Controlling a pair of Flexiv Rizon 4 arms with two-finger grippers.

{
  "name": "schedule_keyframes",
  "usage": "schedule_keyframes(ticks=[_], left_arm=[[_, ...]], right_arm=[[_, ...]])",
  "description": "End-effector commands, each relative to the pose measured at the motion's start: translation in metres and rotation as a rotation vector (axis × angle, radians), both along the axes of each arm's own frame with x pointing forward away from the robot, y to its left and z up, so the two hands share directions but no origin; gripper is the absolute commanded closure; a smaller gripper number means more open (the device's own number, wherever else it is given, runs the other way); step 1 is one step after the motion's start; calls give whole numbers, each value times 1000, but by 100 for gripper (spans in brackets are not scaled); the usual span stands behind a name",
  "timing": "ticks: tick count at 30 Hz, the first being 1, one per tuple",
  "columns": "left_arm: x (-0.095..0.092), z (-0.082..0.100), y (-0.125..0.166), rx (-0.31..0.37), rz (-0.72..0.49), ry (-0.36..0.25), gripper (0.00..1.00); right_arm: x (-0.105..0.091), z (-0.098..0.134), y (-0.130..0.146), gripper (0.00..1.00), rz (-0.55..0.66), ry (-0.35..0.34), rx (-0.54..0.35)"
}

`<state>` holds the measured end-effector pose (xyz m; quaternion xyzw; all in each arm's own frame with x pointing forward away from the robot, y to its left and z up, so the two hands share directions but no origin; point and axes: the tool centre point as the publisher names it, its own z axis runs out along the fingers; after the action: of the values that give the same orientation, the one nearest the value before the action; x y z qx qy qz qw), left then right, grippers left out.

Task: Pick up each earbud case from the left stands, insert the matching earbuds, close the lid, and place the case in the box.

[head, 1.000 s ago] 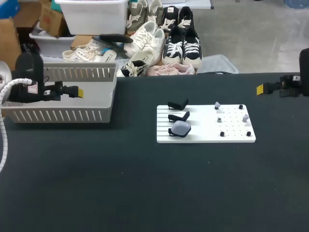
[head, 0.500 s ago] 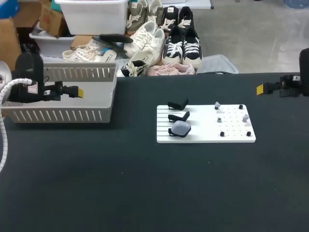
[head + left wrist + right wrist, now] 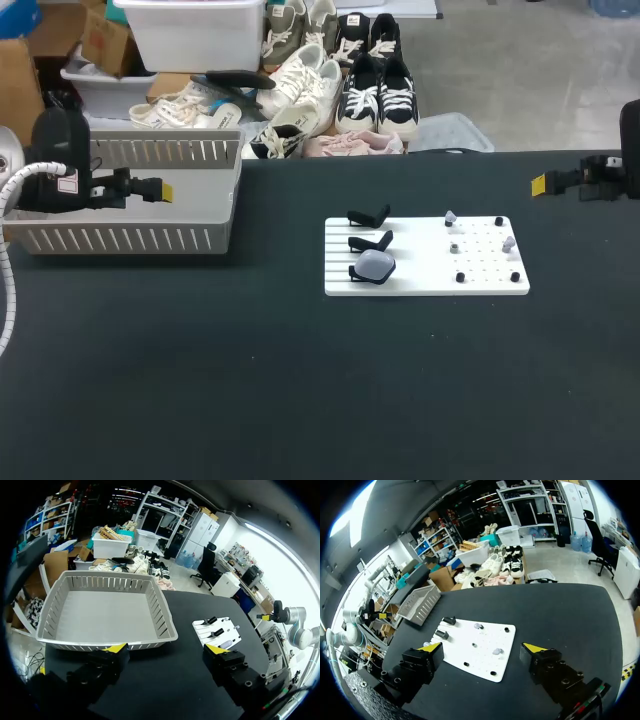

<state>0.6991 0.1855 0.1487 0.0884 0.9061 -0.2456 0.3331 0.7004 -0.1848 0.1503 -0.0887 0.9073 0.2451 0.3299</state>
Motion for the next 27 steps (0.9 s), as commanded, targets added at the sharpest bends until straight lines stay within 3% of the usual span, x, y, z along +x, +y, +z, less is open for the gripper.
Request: schedule_keyframes(ticks=[1, 12, 21, 27], left_arm=[[1, 1, -1, 5, 1, 5, 0], [13, 8, -16, 25, -110, -42, 0], [25, 20, -49, 24, -349, -158, 0], [22, 25, -79, 51, -562, -249, 0]], right_arm=[[1, -1, -1, 0, 5, 0, 3], [1, -1, -1, 0, 5, 0, 3], [1, -1, -1, 0, 5, 0, 3], [1, -1, -1, 0, 5, 0, 3]])
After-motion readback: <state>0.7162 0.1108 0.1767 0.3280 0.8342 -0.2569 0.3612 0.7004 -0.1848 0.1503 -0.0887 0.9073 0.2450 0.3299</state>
